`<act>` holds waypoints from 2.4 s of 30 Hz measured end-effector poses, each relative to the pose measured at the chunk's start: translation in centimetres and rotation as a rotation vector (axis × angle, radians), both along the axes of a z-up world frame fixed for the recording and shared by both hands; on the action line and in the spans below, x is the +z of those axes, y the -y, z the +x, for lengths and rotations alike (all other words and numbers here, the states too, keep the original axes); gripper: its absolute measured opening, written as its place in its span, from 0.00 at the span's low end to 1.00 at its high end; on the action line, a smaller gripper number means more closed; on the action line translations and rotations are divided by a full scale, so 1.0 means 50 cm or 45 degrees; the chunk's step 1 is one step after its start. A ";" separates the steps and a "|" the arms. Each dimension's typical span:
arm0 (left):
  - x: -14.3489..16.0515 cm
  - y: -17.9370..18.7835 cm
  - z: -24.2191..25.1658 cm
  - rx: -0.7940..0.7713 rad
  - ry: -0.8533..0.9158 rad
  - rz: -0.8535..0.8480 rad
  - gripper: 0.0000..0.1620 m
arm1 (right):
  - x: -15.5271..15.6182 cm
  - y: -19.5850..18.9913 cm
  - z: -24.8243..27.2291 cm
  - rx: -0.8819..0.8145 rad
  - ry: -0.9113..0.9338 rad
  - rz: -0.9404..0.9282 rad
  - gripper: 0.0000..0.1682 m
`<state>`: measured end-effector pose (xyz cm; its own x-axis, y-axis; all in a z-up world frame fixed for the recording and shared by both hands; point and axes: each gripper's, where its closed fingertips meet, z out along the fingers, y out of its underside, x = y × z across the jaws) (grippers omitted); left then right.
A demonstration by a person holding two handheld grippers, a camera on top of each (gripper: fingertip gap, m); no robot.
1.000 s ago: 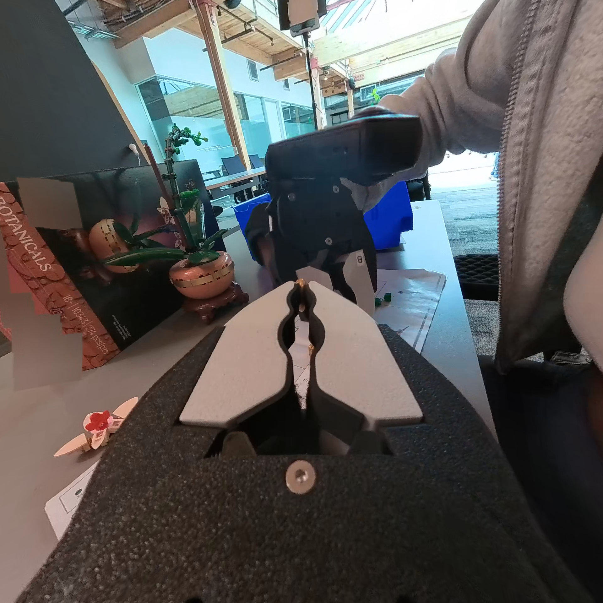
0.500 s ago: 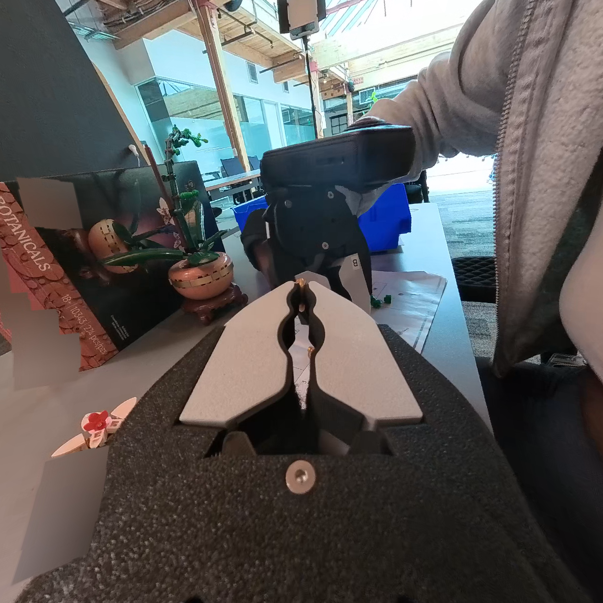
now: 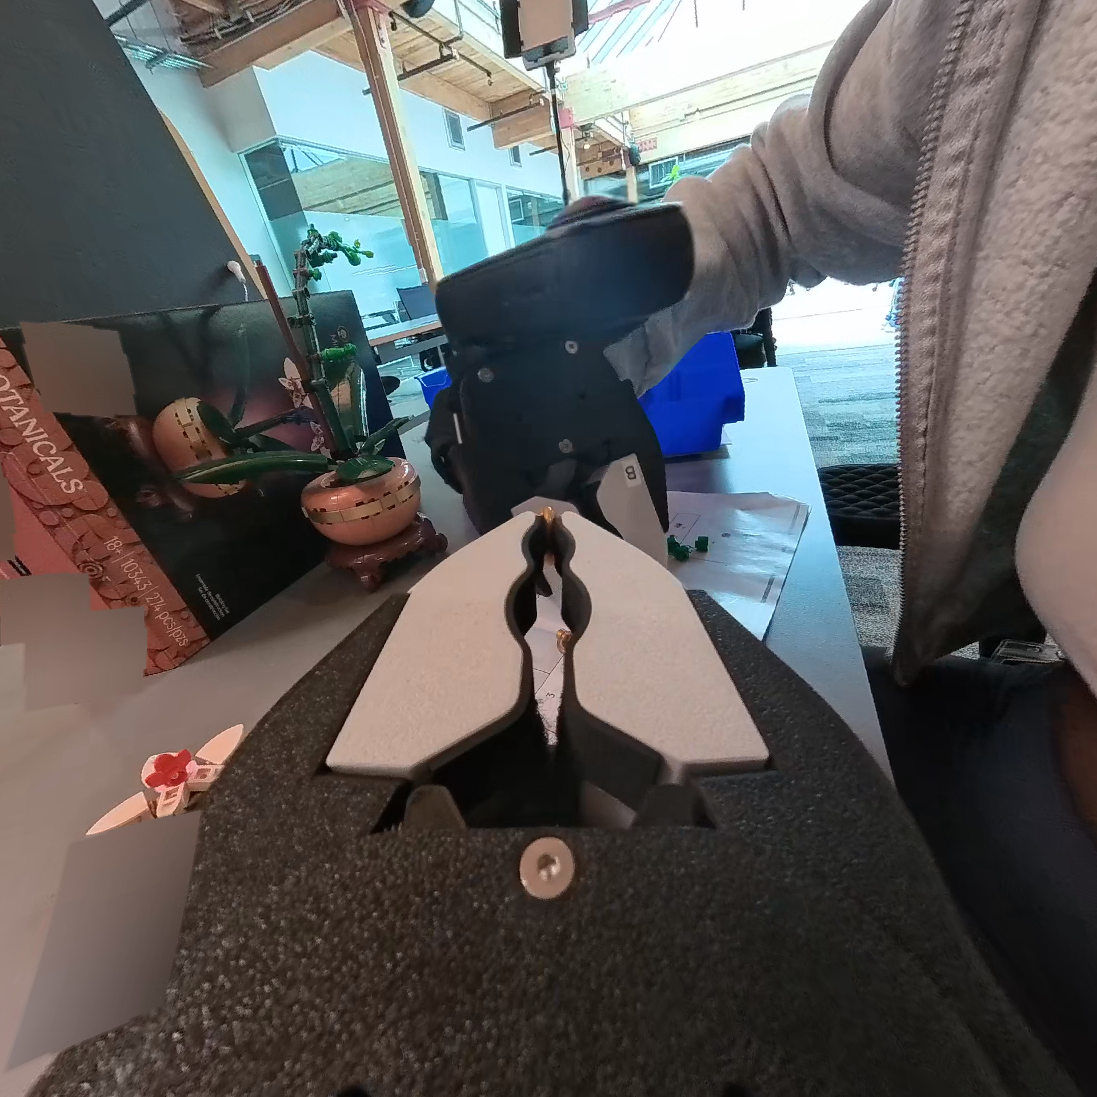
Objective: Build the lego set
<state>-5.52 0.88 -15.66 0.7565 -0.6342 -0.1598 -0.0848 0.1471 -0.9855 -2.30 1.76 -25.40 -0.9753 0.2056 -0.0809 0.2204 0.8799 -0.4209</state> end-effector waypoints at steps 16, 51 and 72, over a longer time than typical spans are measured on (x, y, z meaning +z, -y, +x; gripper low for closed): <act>-0.029 -0.008 -0.003 0.076 -0.132 -0.089 0.01 | 0.049 -0.063 -0.025 -0.662 0.236 0.007 0.04; -0.016 -0.019 0.041 -0.078 0.230 -0.302 0.01 | 0.168 -0.022 -0.033 -1.060 -1.227 0.163 0.04; -0.029 -0.016 0.050 -0.067 0.132 -0.312 0.01 | 0.155 -0.008 -0.038 -0.979 -1.242 0.246 0.04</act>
